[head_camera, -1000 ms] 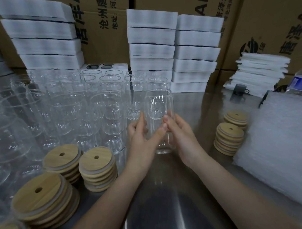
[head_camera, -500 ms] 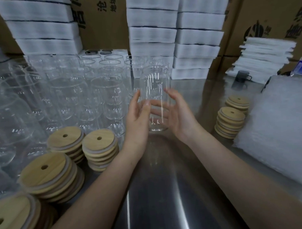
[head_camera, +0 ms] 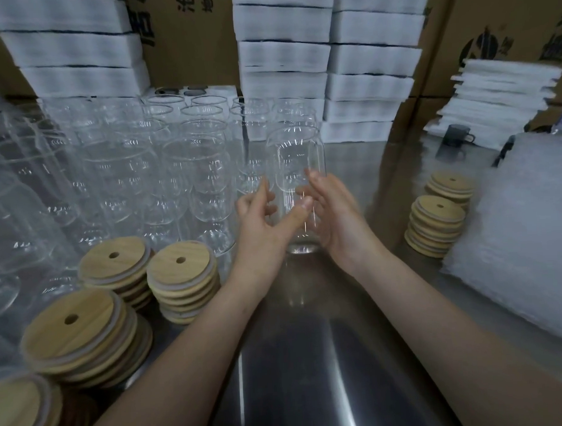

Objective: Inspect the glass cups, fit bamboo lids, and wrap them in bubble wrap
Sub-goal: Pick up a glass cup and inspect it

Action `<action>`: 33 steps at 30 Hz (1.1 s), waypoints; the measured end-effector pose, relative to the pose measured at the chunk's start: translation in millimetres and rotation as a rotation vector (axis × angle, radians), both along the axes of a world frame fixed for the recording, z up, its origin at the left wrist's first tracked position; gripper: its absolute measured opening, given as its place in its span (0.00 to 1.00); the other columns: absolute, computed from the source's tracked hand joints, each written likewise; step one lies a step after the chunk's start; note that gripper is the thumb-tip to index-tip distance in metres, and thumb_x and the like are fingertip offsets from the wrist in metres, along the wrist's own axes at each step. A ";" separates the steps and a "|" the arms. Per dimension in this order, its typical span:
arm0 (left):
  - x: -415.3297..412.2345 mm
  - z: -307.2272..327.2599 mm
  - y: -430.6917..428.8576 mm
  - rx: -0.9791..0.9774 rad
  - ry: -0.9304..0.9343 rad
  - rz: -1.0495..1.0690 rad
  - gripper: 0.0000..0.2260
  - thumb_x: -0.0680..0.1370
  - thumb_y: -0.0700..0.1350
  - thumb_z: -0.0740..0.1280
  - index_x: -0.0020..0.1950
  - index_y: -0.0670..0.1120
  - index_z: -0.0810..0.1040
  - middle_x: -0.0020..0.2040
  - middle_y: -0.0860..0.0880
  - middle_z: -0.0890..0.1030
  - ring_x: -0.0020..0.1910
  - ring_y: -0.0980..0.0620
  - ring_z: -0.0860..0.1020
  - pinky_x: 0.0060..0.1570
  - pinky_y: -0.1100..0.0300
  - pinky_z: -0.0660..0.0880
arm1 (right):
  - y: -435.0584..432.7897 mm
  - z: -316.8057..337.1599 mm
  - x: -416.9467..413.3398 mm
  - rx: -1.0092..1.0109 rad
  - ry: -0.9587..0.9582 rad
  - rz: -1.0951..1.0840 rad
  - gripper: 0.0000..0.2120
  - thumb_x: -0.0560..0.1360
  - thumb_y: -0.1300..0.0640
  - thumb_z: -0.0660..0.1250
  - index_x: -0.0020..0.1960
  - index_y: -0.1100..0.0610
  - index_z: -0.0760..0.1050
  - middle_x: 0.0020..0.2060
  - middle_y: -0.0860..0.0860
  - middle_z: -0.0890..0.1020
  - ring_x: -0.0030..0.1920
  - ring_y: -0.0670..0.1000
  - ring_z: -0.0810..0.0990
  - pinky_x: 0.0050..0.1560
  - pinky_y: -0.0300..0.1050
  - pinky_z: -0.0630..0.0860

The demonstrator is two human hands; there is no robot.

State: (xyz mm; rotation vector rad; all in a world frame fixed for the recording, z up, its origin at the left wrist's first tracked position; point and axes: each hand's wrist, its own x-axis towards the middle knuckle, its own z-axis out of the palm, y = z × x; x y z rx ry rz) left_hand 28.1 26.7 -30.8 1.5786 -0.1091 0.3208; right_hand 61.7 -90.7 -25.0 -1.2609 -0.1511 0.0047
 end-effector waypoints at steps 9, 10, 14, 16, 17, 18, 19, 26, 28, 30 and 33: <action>-4.3 -3.2 1.9 -0.060 -0.063 -0.037 0.32 0.77 0.42 0.70 0.77 0.51 0.57 0.66 0.44 0.72 0.62 0.52 0.75 0.52 0.69 0.76 | -1.4 4.1 -2.9 -0.055 -0.003 0.038 0.21 0.70 0.36 0.66 0.60 0.44 0.72 0.59 0.54 0.82 0.56 0.56 0.83 0.64 0.58 0.75; -5.1 -2.7 1.8 -0.074 -0.067 -0.051 0.32 0.78 0.41 0.69 0.77 0.51 0.57 0.66 0.43 0.72 0.62 0.53 0.75 0.55 0.67 0.76 | -3.3 5.1 -1.9 -0.038 0.019 0.043 0.20 0.74 0.37 0.63 0.62 0.44 0.72 0.58 0.53 0.82 0.55 0.54 0.83 0.61 0.56 0.76; -6.2 -0.8 1.1 -0.124 -0.072 -0.082 0.29 0.80 0.39 0.66 0.76 0.52 0.57 0.67 0.39 0.72 0.64 0.49 0.76 0.60 0.55 0.77 | -7.4 5.6 1.1 0.016 0.053 0.064 0.16 0.83 0.46 0.55 0.68 0.48 0.70 0.60 0.54 0.81 0.51 0.52 0.83 0.58 0.56 0.76; -5.1 -0.5 1.4 -0.151 -0.074 -0.090 0.27 0.81 0.38 0.64 0.77 0.51 0.57 0.67 0.39 0.73 0.64 0.47 0.76 0.59 0.59 0.76 | -5.9 5.6 2.1 0.043 0.074 0.076 0.17 0.83 0.47 0.56 0.68 0.51 0.71 0.61 0.55 0.79 0.52 0.53 0.81 0.59 0.56 0.74; -4.5 -0.2 1.7 -0.165 -0.069 -0.095 0.26 0.81 0.38 0.63 0.77 0.51 0.57 0.68 0.41 0.73 0.66 0.47 0.75 0.62 0.59 0.75 | -4.9 5.5 2.2 0.058 0.091 0.083 0.18 0.82 0.47 0.58 0.68 0.53 0.72 0.61 0.55 0.79 0.53 0.53 0.81 0.58 0.55 0.75; -4.0 0.3 1.9 -0.170 -0.062 -0.096 0.26 0.82 0.40 0.62 0.77 0.52 0.57 0.69 0.46 0.72 0.68 0.48 0.73 0.66 0.56 0.72 | -4.0 5.3 2.1 0.062 0.104 0.087 0.19 0.80 0.46 0.60 0.66 0.54 0.72 0.59 0.55 0.80 0.51 0.52 0.81 0.56 0.54 0.75; -4.3 1.1 1.8 -0.170 -0.051 -0.098 0.25 0.83 0.42 0.61 0.78 0.53 0.57 0.69 0.51 0.71 0.70 0.49 0.71 0.70 0.53 0.68 | -3.3 5.8 1.0 0.055 0.112 0.089 0.21 0.77 0.44 0.62 0.65 0.54 0.73 0.54 0.53 0.80 0.48 0.51 0.80 0.51 0.50 0.76; -9.8 4.6 2.1 -0.146 -0.020 -0.167 0.40 0.71 0.56 0.65 0.80 0.54 0.51 0.78 0.50 0.60 0.66 0.67 0.67 0.64 0.72 0.68 | -2.4 8.7 -1.5 -0.077 0.031 0.136 0.32 0.71 0.38 0.65 0.70 0.51 0.67 0.60 0.53 0.77 0.54 0.52 0.80 0.56 0.48 0.75; -10.7 5.1 2.0 -0.151 -0.020 -0.178 0.43 0.71 0.54 0.69 0.80 0.51 0.50 0.79 0.48 0.58 0.73 0.60 0.64 0.71 0.62 0.66 | -1.7 9.1 -2.4 -0.044 0.013 0.176 0.27 0.73 0.38 0.66 0.66 0.49 0.66 0.61 0.55 0.80 0.55 0.55 0.83 0.53 0.51 0.80; -10.9 4.3 1.3 -0.149 -0.014 -0.168 0.42 0.72 0.53 0.72 0.80 0.49 0.52 0.79 0.48 0.59 0.75 0.55 0.62 0.73 0.53 0.65 | -0.5 8.6 -3.9 0.018 0.029 0.183 0.25 0.71 0.40 0.66 0.62 0.49 0.65 0.59 0.58 0.81 0.52 0.58 0.85 0.45 0.52 0.82; -9.3 2.2 -1.6 -0.137 -0.006 -0.102 0.36 0.76 0.48 0.69 0.80 0.46 0.55 0.76 0.48 0.63 0.74 0.53 0.66 0.72 0.52 0.67 | 1.1 6.1 -3.2 -0.009 -0.003 0.096 0.24 0.70 0.40 0.68 0.60 0.49 0.66 0.55 0.57 0.83 0.48 0.57 0.85 0.40 0.50 0.81</action>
